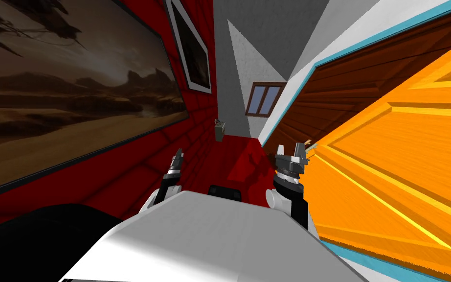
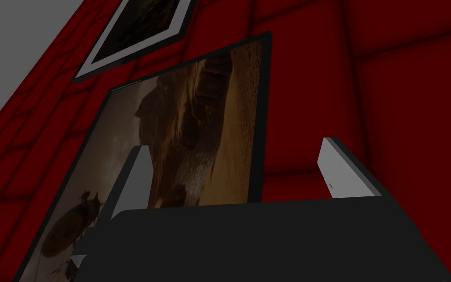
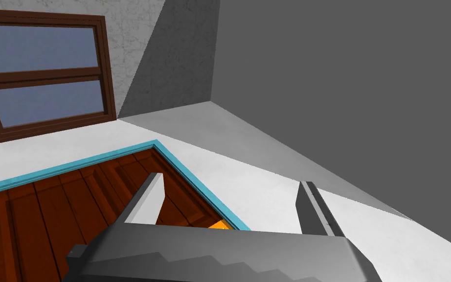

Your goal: Pull the door open

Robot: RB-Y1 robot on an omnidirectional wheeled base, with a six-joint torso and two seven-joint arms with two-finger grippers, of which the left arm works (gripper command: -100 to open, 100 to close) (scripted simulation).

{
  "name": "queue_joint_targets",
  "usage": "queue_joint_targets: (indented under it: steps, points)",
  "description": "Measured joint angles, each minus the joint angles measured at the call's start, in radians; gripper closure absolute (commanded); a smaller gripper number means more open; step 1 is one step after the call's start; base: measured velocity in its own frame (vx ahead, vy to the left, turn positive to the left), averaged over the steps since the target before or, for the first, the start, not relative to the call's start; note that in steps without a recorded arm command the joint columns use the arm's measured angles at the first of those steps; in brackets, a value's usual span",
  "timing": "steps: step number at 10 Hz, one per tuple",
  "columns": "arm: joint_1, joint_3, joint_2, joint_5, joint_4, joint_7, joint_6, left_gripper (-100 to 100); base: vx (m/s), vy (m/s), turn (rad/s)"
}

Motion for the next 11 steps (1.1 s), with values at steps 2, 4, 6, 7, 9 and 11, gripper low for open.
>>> queue_joint_targets:
  steps: [2, 4, 6, 7, 9, 11]
  points:
    - [0.002, 0.011, 0.004, -0.001, 0.019, -0.013, -0.005, -100, -0.048, -0.034, 0.303]
    - [0.003, 0.021, 0.006, -0.003, 0.041, -0.029, -0.014, -100, -0.057, -0.038, 0.343]
    - [0.004, 0.034, 0.010, -0.004, 0.067, -0.046, -0.021, -100, -0.072, -0.057, 0.453]
    - [0.011, 0.042, 0.012, -0.005, 0.077, -0.056, -0.026, -100, -0.058, -0.059, 0.344]
    - [0.014, 0.057, 0.014, -0.007, 0.098, -0.078, -0.029, -100, -0.048, -0.043, 0.326]
    - [0.016, 0.069, 0.016, -0.009, 0.120, -0.095, -0.035, -100, -0.042, -0.044, 0.368]
